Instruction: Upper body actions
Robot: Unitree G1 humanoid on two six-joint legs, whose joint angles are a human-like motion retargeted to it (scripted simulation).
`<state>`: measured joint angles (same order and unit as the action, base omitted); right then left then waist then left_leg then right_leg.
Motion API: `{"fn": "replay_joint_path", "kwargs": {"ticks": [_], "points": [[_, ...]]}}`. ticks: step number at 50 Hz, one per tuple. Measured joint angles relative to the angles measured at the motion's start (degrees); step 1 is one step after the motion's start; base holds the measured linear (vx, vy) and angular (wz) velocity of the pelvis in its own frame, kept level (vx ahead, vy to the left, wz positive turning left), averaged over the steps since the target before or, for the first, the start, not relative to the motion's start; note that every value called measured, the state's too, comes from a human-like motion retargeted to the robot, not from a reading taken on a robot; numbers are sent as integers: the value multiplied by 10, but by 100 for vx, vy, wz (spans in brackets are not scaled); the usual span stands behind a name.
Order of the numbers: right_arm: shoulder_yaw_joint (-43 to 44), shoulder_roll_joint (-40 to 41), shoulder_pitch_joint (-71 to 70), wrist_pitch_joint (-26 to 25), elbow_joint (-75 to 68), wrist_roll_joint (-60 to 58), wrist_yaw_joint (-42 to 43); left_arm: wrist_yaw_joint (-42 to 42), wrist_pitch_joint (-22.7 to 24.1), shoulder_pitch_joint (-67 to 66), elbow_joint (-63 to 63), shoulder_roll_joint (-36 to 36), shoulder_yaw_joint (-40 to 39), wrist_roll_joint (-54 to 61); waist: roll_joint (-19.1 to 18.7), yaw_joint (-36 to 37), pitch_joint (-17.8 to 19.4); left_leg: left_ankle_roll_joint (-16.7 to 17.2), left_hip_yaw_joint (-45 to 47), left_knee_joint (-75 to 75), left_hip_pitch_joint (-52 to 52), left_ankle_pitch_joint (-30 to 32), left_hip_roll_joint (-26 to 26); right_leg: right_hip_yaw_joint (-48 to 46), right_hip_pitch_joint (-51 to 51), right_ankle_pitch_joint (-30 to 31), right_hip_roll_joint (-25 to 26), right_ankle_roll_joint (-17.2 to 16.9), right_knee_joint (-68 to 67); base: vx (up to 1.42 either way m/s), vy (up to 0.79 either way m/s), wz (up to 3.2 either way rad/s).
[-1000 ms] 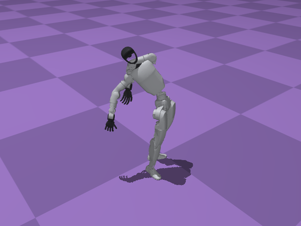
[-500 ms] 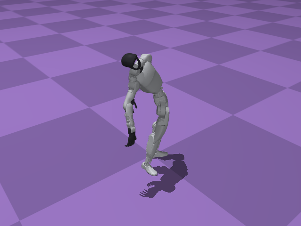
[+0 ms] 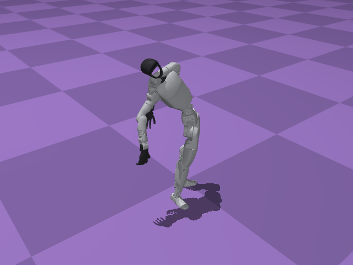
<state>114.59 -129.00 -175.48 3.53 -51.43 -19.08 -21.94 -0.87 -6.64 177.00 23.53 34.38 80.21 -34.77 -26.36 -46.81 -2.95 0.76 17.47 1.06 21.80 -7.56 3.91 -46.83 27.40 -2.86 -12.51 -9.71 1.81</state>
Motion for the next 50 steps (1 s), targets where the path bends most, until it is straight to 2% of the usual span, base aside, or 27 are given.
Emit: {"fn": "replay_joint_path", "kwargs": {"ticks": [9, 19, 27, 37, 42, 50], "points": [[0, 0, 10, -3, -4, -4, 10, 0, -8, 0, 36, 0, 0, -8, -1, -73, -6, 40, 139, 12, 70, -32, -59, 152, -66, 5, 36, 22, -42, -22, -20, -142], [-4, 0, 44, -1, 28, -30, 23, -7, -14, 0, 67, 0, 0, -66, -1, -158, -39, 100, 291, 9, 128, -58, -104, 329, -152, 26, 122, 41, -73, -30, -15, -190], [-8, 0, 61, -19, 14, -48, 43, -23, -26, 0, 58, 0, 0, -121, 2, -240, -77, 142, 388, -11, 158, -68, -118, 389, -185, 68, 176, 20, -63, -26, -3, -166], [0, 0, 65, -32, -12, -63, 54, -14, -18, 0, 62, 0, 0, -132, 1, -340, -106, 142, 465, -18, 148, -64, -107, 391, -224, 109, 201, -40, -37, -22, 13, -108], [0, 0, 79, -35, -29, -46, 40, 6, -15, 0, 85, 0, 0, -126, 2, -392, -130, 142, 487, -25, 143, -62, -110, 397, -234, 115, 215, -52, -30, -11, 12, -65], [0, 0, 103, -48, -78, 0, 10, 16, -18, 0, 91, 0, 0, -177, 1, -402, -175, 142, 530, -33, 153, -51, -104, 417, -238, 120, 234, -53, -28, -5, -1, -64]]}}
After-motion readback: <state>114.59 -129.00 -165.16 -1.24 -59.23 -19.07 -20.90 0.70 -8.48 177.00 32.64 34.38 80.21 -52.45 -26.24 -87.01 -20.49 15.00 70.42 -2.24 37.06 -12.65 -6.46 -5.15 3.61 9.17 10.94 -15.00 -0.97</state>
